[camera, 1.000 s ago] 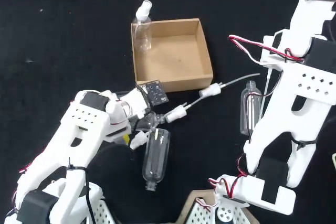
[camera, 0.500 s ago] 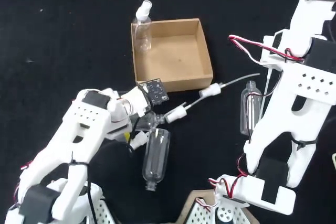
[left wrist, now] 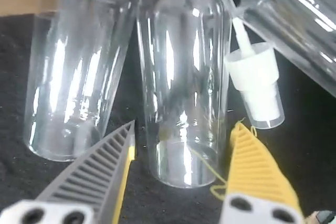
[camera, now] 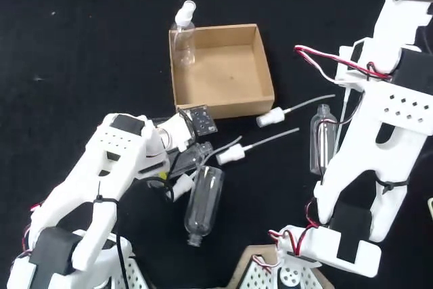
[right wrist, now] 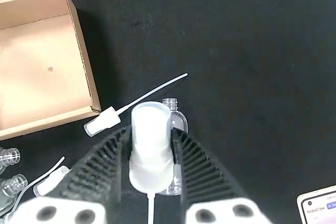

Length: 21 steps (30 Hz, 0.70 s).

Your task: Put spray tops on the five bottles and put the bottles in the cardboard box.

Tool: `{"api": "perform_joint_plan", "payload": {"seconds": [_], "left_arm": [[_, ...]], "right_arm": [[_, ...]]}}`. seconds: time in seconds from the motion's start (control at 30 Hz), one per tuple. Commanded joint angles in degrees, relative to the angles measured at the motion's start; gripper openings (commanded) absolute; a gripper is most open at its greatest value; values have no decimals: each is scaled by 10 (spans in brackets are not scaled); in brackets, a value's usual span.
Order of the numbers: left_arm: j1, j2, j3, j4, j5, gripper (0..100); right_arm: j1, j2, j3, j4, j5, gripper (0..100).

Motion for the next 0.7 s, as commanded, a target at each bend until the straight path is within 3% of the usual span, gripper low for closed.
{"api": "perform_joint_plan", "payload": {"seconds": [0.0, 0.13, 0.3, 0.53, 0.67], "left_arm": [[-4, -2, 0, -8, 11, 263], [-5, -3, 44, -79, 47, 264], [7, -9, 48, -84, 74, 263], [22, -3, 24, -47, 72, 262], [4, -9, 18, 1, 31, 152]], "right_arm": [[6, -29, -4, 16, 8, 10], [5, -29, -4, 16, 7, 10], [5, -29, -4, 16, 7, 10], [9, -29, -4, 16, 8, 10], [7, -29, -4, 16, 8, 11]]}}
